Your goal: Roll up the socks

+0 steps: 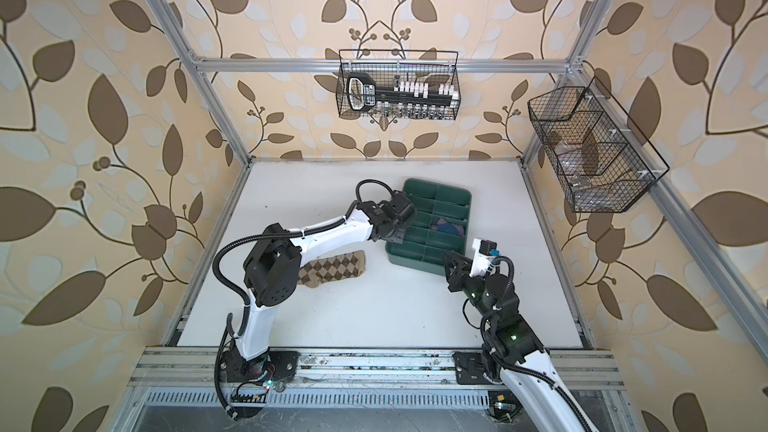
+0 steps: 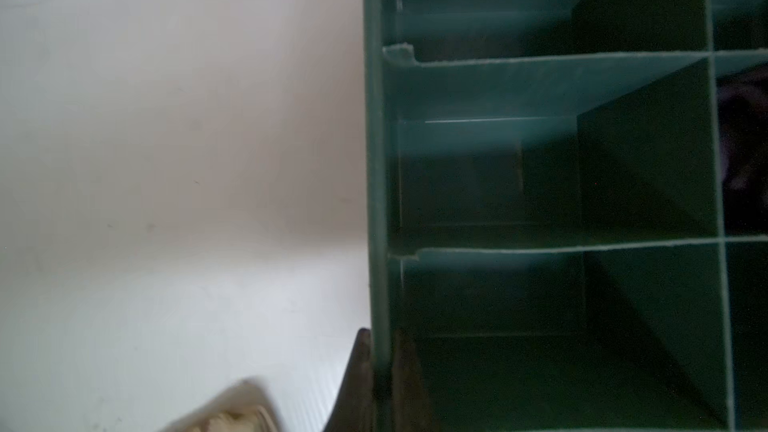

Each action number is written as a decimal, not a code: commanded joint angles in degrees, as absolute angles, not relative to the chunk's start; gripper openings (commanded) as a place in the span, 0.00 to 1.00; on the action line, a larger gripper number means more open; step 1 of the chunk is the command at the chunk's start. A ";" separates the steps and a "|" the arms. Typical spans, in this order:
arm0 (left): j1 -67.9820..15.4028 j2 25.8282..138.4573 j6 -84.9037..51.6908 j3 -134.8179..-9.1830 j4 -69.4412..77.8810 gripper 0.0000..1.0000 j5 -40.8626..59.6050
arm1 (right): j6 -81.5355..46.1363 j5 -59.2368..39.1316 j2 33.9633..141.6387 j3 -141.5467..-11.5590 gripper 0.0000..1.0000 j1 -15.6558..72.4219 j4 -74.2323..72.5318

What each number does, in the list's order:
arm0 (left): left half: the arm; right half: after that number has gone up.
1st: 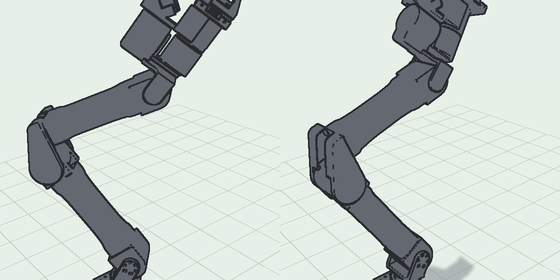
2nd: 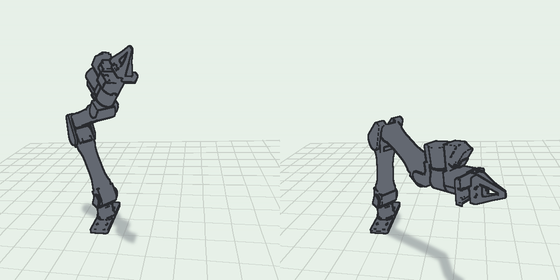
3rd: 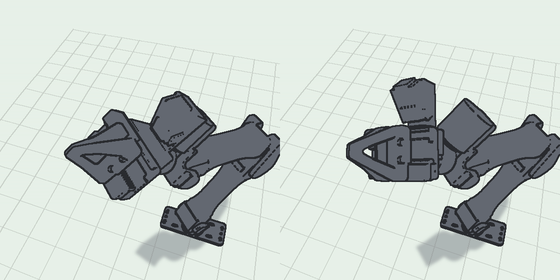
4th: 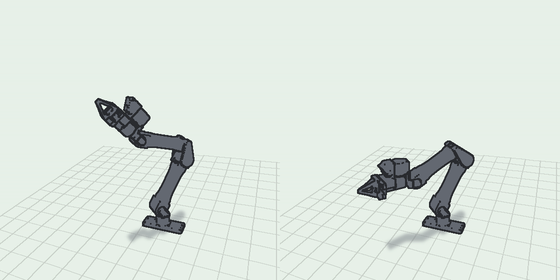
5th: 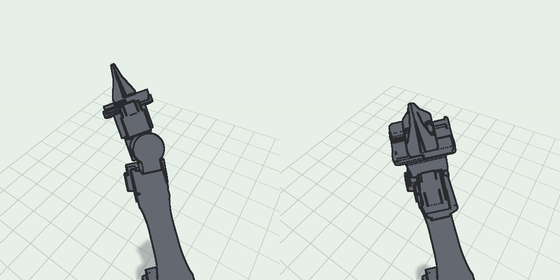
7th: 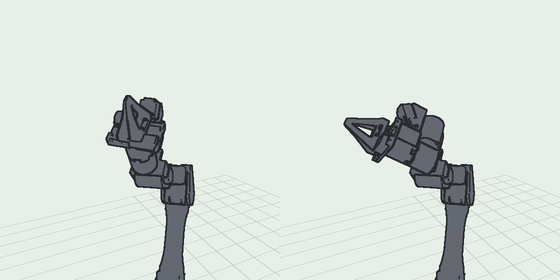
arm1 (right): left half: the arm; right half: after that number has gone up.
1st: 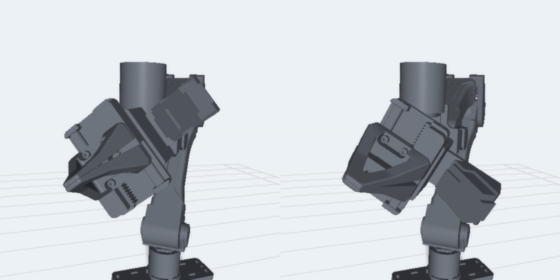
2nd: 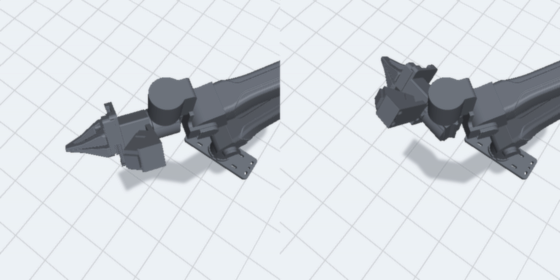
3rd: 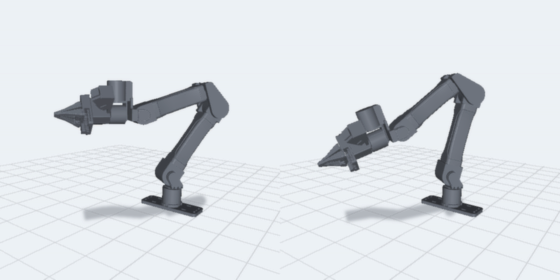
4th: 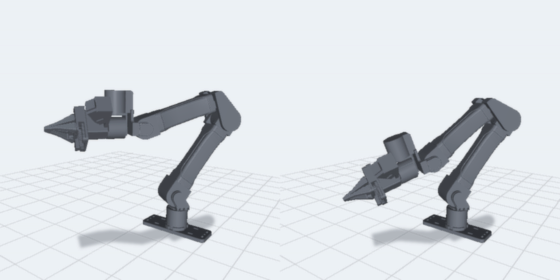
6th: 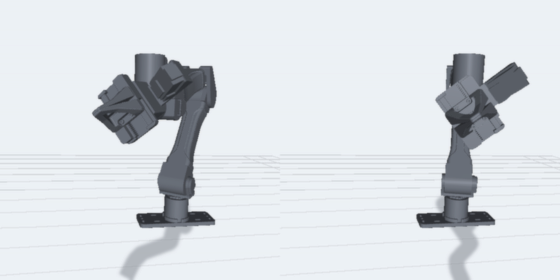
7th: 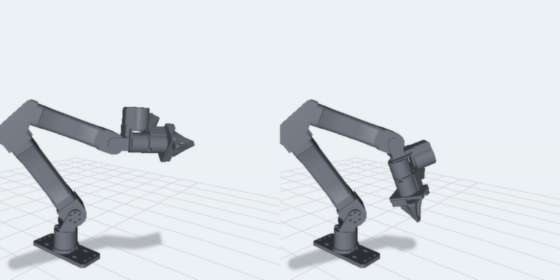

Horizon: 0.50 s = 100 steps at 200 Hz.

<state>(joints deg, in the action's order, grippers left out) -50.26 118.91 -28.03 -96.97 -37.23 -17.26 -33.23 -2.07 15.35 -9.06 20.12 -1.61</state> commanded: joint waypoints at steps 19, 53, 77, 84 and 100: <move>-58.36 116.72 -44.63 -95.58 -42.85 0.00 -24.39 | -34.13 9.94 1.61 -6.98 0.32 19.87 7.32; -62.81 113.38 -51.33 -90.60 -39.70 0.00 -26.37 | -34.23 11.67 1.60 -6.98 0.32 19.77 8.20; -63.31 115.86 -54.95 -92.30 -42.54 0.00 -24.26 | -34.02 12.33 4.05 -6.96 0.32 19.74 7.25; -63.33 116.31 -55.44 -92.74 -43.38 0.00 -24.04 | -33.90 12.52 4.49 -7.03 0.32 19.63 7.14; -63.34 115.86 -55.08 -92.89 -43.21 0.08 -24.36 | -33.64 12.44 4.66 -6.50 0.33 19.60 6.66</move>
